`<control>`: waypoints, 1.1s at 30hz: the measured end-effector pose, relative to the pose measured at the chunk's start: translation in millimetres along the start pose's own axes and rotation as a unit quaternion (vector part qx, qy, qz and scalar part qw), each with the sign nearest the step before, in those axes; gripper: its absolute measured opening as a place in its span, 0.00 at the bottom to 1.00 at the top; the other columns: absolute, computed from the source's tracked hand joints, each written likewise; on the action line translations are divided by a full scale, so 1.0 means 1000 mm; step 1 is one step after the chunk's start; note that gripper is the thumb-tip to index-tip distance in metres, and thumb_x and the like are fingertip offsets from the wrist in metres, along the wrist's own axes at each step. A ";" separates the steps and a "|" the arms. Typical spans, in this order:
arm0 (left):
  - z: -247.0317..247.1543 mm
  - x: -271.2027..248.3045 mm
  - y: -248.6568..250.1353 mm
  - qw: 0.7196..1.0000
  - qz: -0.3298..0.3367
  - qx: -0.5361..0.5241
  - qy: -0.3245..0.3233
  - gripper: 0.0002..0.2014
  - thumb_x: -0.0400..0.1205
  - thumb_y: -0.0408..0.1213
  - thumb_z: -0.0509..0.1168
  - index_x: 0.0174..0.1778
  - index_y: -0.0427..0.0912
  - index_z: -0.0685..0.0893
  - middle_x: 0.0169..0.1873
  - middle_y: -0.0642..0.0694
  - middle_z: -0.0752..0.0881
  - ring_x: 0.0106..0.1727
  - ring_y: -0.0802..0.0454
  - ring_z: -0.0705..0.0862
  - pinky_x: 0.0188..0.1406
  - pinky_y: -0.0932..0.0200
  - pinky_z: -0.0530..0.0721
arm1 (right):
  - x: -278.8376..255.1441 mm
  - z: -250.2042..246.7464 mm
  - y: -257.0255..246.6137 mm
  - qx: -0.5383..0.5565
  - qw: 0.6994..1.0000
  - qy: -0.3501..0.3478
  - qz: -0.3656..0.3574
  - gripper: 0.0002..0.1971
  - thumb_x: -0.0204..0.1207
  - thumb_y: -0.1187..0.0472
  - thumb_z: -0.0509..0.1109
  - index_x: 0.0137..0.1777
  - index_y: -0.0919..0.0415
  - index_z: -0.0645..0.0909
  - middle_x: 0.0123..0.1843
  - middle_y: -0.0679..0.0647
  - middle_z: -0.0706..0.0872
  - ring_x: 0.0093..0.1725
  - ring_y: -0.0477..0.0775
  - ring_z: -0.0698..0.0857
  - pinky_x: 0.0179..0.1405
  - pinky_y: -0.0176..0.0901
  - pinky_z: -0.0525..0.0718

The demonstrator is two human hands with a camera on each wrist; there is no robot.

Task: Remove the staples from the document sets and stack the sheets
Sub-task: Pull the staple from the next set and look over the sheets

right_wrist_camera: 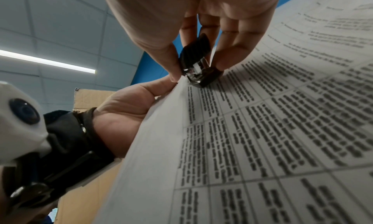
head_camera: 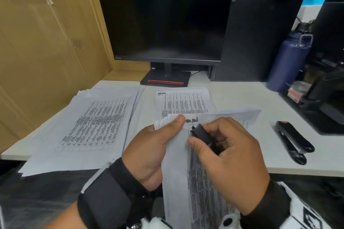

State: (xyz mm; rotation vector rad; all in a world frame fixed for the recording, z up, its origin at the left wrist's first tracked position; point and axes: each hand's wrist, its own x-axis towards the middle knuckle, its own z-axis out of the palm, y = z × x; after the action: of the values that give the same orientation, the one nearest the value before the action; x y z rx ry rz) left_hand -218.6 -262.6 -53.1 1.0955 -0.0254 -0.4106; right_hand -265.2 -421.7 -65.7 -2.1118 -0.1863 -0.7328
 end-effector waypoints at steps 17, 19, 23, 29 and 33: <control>0.005 -0.004 -0.008 0.999 0.045 0.021 -0.006 0.15 0.82 0.38 0.70 0.57 0.30 0.92 0.51 0.31 0.94 0.47 0.40 0.95 0.44 0.51 0.93 | 0.002 -0.002 0.004 -0.018 0.999 0.026 -0.012 0.10 0.68 0.54 0.84 0.41 0.46 0.84 0.39 0.40 0.83 0.43 0.45 0.83 0.40 0.35 0.78; 0.004 -0.003 -0.007 0.998 0.048 0.032 -0.005 0.15 0.82 0.38 0.70 0.56 0.31 0.93 0.51 0.31 0.94 0.48 0.40 0.95 0.47 0.49 0.94 | 0.002 -0.002 0.004 -0.014 0.999 0.026 -0.013 0.10 0.67 0.55 0.84 0.41 0.46 0.84 0.39 0.40 0.84 0.43 0.44 0.83 0.40 0.36 0.78; 0.002 -0.003 -0.003 0.996 0.067 0.065 -0.006 0.14 0.79 0.41 0.71 0.53 0.34 0.94 0.52 0.31 0.94 0.50 0.38 0.94 0.52 0.47 0.93 | 0.005 -0.004 0.006 0.040 0.999 0.016 0.015 0.08 0.67 0.55 0.85 0.40 0.46 0.87 0.39 0.42 0.87 0.42 0.46 0.85 0.41 0.35 0.81; 0.004 -0.005 -0.005 0.987 0.117 0.108 0.004 0.12 0.80 0.42 0.71 0.49 0.39 0.95 0.49 0.31 0.94 0.50 0.35 0.93 0.57 0.42 0.90 | 0.006 -0.001 0.003 0.138 0.988 0.011 0.074 0.09 0.64 0.59 0.85 0.41 0.47 0.89 0.39 0.45 0.91 0.40 0.47 0.88 0.41 0.39 0.87; 0.004 -0.005 -0.006 0.988 0.114 0.105 0.006 0.13 0.78 0.43 0.72 0.48 0.37 0.95 0.48 0.30 0.94 0.48 0.36 0.93 0.52 0.46 0.92 | 0.003 -0.002 0.006 -0.016 0.999 0.027 -0.019 0.10 0.67 0.48 0.83 0.47 0.44 0.87 0.41 0.38 0.86 0.44 0.43 0.86 0.42 0.45 0.85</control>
State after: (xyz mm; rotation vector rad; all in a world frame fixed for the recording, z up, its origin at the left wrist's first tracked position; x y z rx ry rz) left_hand -226.1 -266.3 -55.3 1.2866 -0.1851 -0.1969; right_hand -261.2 -427.0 -67.6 -2.1201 -0.1874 -0.8204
